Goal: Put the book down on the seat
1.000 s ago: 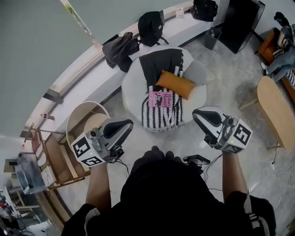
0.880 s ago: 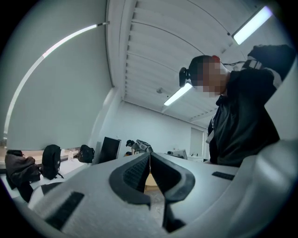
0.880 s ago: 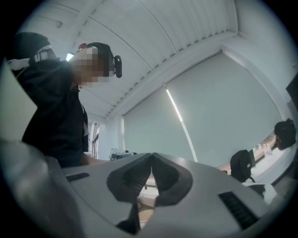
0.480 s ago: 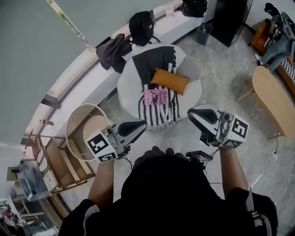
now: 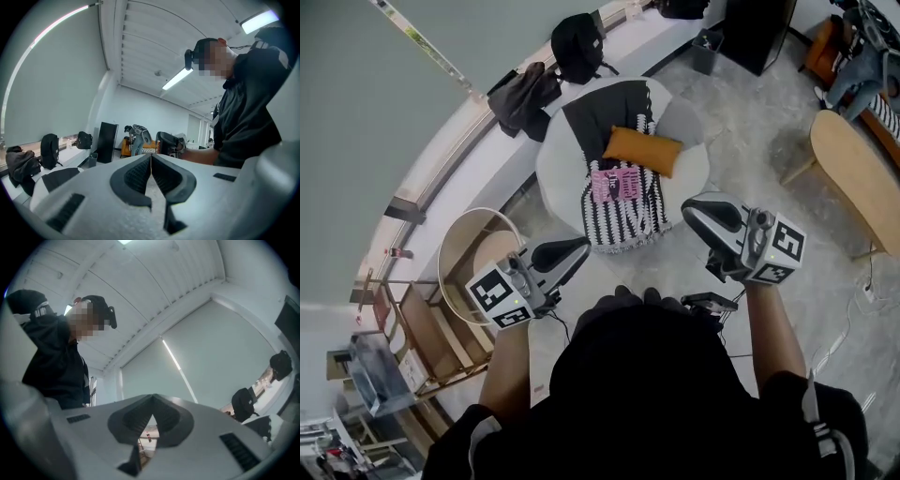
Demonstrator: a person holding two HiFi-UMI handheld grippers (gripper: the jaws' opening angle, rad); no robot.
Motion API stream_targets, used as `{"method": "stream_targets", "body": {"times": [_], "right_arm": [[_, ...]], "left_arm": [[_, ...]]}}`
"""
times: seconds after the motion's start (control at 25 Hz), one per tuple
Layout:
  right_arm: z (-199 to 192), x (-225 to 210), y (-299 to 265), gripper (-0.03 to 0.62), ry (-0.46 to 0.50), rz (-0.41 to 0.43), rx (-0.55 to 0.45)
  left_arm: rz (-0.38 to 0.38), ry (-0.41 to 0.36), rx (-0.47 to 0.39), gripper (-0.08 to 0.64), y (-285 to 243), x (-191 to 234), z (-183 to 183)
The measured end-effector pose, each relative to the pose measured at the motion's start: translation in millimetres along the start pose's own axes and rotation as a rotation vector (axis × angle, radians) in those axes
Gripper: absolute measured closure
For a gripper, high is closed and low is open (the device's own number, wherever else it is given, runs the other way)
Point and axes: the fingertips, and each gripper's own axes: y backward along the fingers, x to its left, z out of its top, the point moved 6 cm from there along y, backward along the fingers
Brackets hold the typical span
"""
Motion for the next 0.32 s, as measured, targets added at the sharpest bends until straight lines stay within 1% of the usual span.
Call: {"method": "stream_targets", "body": {"times": [0.12,0.2,0.32], "right_arm": [[6,6,4,0.566,0.019,0.001,-0.039],[7,11,13,0.566,0.029,-0.001,-0.049],[4,18,30,0.566,0.029,-0.018,-0.057]], "left_arm": [[-0.010,-0.022,-0.020,0.535,1,-4,9],[-0.014,-0.046,-0.046,0.535,2,-12,16],[-0.025,-0.061,-0.065,0.535,-1,-24,20]]}}
